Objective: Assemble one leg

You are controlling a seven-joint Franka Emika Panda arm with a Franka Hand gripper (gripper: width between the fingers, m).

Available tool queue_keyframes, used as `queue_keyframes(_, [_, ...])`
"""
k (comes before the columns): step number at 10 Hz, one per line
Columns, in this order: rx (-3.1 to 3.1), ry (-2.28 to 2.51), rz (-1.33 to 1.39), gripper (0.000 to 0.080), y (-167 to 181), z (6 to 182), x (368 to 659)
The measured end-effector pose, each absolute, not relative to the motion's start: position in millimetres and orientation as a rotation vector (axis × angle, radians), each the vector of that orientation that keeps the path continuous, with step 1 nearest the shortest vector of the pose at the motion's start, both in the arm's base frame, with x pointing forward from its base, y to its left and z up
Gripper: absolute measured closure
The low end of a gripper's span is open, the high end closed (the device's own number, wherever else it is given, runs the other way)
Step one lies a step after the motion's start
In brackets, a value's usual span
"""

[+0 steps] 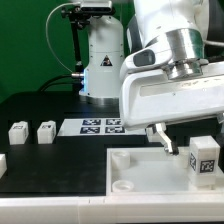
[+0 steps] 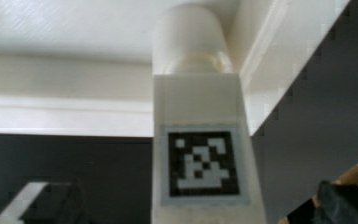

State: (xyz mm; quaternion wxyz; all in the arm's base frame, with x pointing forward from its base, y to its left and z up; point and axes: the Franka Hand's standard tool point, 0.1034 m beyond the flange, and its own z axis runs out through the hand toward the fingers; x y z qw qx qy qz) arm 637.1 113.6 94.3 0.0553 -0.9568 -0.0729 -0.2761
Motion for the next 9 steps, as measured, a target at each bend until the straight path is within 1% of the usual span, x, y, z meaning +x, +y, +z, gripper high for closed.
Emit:
queue_keyframes(1, [-2.921, -0.228, -0.751, 0.0150, 115.5, 97.0, 641.4])
queue_keyframes(2, [-2.916, -0.226, -0.760, 0.0150, 116.4, 99.2, 647.8])
queue_keyframes(3, [-2.928, -0.227, -0.681, 0.0150, 119.6, 93.4, 645.8])
queue_keyframes(5, [-2.964, -0.240, -0.332, 0.0150, 124.4, 88.8, 643.7])
queue_keyframes(6, [-2.969, -0.242, -0.240, 0.0150, 122.5, 88.3, 647.6])
queue_keyframes(7, [-2.968, -0.249, -0.032, 0.0150, 123.5, 85.2, 638.8])
queue_keyframes(8, [-2.953, -0.253, 0.128, 0.0150, 124.8, 87.4, 639.2])
queue_keyframes(9, [-2.950, -0.246, 0.130, 0.0150, 123.5, 84.9, 646.7])
